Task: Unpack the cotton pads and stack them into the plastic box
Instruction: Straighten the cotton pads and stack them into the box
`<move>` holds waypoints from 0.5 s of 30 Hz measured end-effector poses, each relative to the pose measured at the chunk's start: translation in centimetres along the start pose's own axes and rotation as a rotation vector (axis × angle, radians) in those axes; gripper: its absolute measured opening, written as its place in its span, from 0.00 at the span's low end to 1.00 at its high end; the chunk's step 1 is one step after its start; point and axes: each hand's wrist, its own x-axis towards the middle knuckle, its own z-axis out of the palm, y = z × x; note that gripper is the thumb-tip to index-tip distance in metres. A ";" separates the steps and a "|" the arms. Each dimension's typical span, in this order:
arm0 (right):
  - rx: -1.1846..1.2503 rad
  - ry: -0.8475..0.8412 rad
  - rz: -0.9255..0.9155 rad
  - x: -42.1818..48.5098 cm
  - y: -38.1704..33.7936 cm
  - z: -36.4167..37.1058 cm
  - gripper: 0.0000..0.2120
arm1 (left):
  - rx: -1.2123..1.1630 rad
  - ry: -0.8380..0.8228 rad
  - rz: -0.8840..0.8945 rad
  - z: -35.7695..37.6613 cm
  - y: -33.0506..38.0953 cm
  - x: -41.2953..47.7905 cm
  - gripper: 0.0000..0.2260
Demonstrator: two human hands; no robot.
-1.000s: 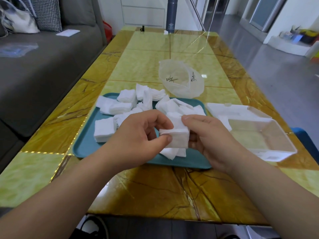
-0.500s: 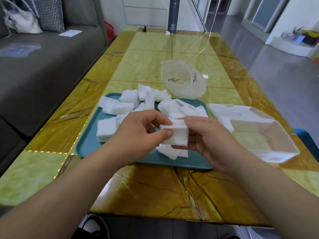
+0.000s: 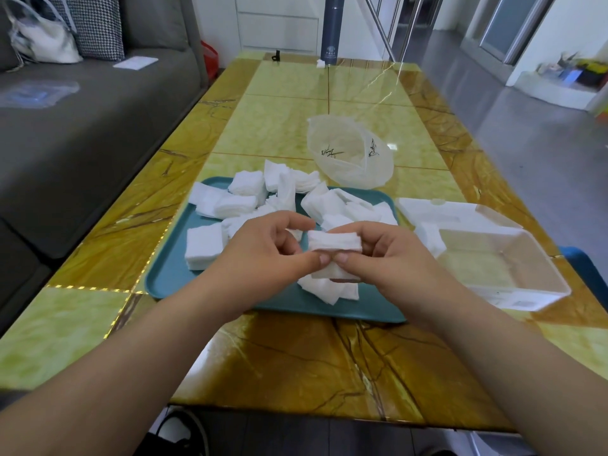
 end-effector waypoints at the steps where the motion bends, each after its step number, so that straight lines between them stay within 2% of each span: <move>1: -0.011 -0.002 0.004 0.0 -0.1 0.1 0.14 | -0.028 -0.029 0.007 0.0 0.1 -0.1 0.11; 4: -0.035 0.050 0.017 0.1 0.0 0.5 0.16 | -0.055 -0.043 0.044 0.0 0.3 -0.2 0.04; 10: -0.036 0.106 0.081 0.6 0.7 2.0 0.22 | 0.034 0.015 0.112 1.3 -0.2 0.0 0.01; 12: -0.056 0.104 0.054 0.6 0.4 1.9 0.21 | 0.048 0.024 0.137 1.8 0.0 0.1 0.02; 15: -0.104 0.239 -0.038 0.4 -0.5 0.7 0.16 | 0.047 0.030 0.149 2.4 0.6 0.4 0.04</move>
